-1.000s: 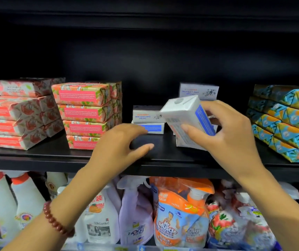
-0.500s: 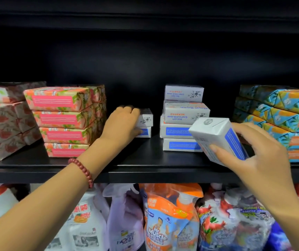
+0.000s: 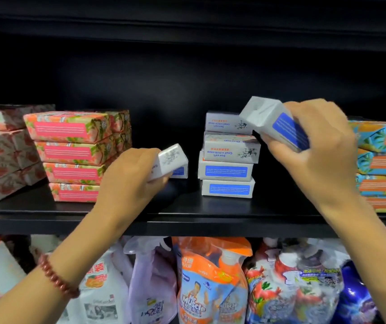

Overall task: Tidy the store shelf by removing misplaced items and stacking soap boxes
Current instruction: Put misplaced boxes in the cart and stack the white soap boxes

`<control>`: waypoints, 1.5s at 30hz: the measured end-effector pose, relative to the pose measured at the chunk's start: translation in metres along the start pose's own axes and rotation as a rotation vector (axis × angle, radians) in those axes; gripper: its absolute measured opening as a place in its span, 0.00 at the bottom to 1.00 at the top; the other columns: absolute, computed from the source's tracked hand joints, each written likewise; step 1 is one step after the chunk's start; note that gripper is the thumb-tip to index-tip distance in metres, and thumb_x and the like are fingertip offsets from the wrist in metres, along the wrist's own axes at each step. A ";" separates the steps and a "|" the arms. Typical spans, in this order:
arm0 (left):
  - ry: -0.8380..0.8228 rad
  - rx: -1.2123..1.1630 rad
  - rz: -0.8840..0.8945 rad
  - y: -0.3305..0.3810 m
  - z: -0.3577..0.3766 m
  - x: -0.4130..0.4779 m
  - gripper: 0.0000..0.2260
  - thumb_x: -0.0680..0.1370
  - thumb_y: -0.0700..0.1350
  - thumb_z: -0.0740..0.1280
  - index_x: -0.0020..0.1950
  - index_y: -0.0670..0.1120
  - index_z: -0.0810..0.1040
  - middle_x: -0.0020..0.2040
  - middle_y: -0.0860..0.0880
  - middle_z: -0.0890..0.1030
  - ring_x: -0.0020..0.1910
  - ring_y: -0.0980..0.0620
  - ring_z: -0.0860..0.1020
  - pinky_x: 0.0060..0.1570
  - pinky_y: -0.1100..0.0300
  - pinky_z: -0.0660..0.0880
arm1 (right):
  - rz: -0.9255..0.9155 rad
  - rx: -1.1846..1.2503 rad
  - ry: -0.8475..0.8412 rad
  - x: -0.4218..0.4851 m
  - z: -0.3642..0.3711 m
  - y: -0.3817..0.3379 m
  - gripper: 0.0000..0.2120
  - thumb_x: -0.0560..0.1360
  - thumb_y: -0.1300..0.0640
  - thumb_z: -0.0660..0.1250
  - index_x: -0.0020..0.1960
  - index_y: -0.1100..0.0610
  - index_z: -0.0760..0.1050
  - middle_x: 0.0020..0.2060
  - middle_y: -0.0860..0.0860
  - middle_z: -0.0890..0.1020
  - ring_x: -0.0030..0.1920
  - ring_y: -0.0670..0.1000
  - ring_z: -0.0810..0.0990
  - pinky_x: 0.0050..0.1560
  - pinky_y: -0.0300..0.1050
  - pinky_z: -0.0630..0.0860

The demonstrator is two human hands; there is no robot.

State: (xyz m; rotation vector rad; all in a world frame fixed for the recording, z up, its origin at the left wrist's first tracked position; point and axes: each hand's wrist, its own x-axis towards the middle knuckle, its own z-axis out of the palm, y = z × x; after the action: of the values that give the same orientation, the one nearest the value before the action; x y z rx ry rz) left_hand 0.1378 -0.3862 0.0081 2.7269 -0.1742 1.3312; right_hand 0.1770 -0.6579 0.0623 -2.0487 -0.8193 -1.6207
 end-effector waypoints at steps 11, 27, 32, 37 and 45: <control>0.125 -0.096 0.095 0.010 0.005 -0.030 0.17 0.72 0.51 0.65 0.52 0.40 0.80 0.45 0.44 0.81 0.45 0.47 0.73 0.40 0.60 0.67 | -0.225 -0.128 -0.184 0.022 0.054 -0.006 0.17 0.67 0.52 0.72 0.50 0.62 0.77 0.43 0.55 0.80 0.43 0.57 0.78 0.38 0.48 0.74; 0.204 -0.121 0.392 0.034 0.014 -0.031 0.15 0.75 0.49 0.64 0.57 0.42 0.72 0.50 0.43 0.82 0.49 0.47 0.74 0.45 0.54 0.72 | -0.174 -0.079 -0.242 0.021 0.050 -0.010 0.17 0.73 0.51 0.67 0.56 0.63 0.76 0.51 0.56 0.80 0.51 0.57 0.78 0.45 0.47 0.74; 0.173 -0.115 0.462 0.054 0.024 -0.024 0.15 0.74 0.49 0.63 0.57 0.42 0.71 0.50 0.44 0.82 0.51 0.47 0.74 0.40 0.53 0.78 | -0.039 0.005 -0.171 -0.023 0.018 0.006 0.15 0.77 0.54 0.61 0.58 0.62 0.76 0.54 0.55 0.79 0.56 0.53 0.75 0.56 0.38 0.68; 0.100 -0.121 0.453 0.071 0.032 -0.015 0.18 0.72 0.54 0.66 0.55 0.44 0.72 0.48 0.46 0.82 0.49 0.48 0.74 0.40 0.54 0.76 | 0.187 0.058 -0.486 -0.079 0.001 0.025 0.24 0.74 0.38 0.56 0.55 0.55 0.78 0.52 0.47 0.79 0.54 0.48 0.75 0.50 0.40 0.71; -0.051 -0.176 0.426 0.090 0.035 -0.011 0.20 0.72 0.54 0.62 0.52 0.41 0.82 0.50 0.46 0.83 0.47 0.45 0.81 0.33 0.54 0.80 | 0.274 0.024 -0.657 -0.111 -0.009 0.022 0.34 0.69 0.29 0.49 0.62 0.48 0.76 0.61 0.42 0.76 0.62 0.42 0.71 0.56 0.36 0.65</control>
State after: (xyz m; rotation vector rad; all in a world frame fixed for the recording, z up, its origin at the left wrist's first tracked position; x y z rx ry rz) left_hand 0.1454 -0.4795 -0.0184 2.6649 -0.8739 1.2569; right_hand 0.1682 -0.7021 -0.0419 -2.5726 -0.6997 -0.7842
